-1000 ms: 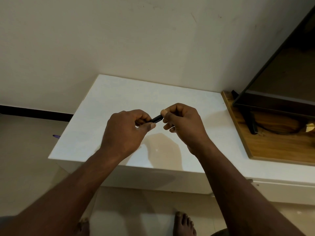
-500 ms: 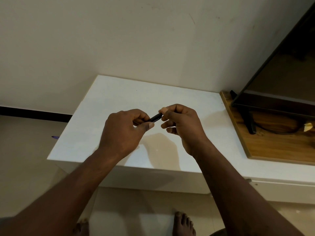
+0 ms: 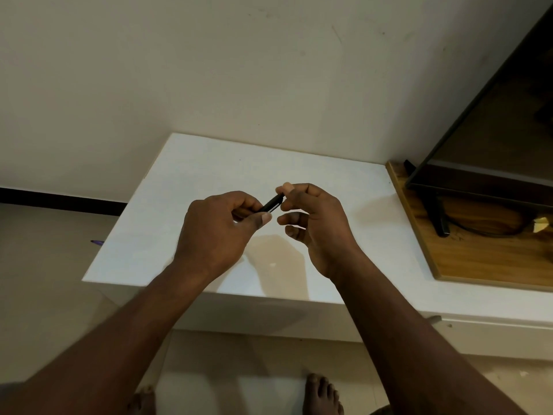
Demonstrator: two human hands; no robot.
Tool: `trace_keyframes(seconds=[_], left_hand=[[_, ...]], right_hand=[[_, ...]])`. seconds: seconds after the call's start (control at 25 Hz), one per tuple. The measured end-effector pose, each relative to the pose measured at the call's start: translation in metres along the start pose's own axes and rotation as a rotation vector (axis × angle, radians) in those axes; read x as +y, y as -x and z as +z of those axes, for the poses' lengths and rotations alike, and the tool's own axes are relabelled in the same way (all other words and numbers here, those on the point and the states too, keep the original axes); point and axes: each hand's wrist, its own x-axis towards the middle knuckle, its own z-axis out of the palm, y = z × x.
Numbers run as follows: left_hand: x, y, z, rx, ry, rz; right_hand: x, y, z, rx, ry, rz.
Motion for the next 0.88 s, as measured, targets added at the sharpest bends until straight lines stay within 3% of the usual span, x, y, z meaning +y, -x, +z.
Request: trace_keyframes(seconds=[0.36, 0.6, 0.88], left_hand=[[0.002, 0.001, -0.001, -0.014, 0.017, -0.014], [0.003, -0.001, -0.003, 0.007, 0.015, -0.004], [0.001, 0.001, 0.003, -0.164, 0.025, -0.042]], right_hand=[[0.002, 0.0, 0.002, 0.065, -0.029, 0.008], [0.004, 0.006, 0.011, -0.047, 0.033, 0.026], [-0.001, 0.0, 0.001, 0.098, -0.142, -0.002]])
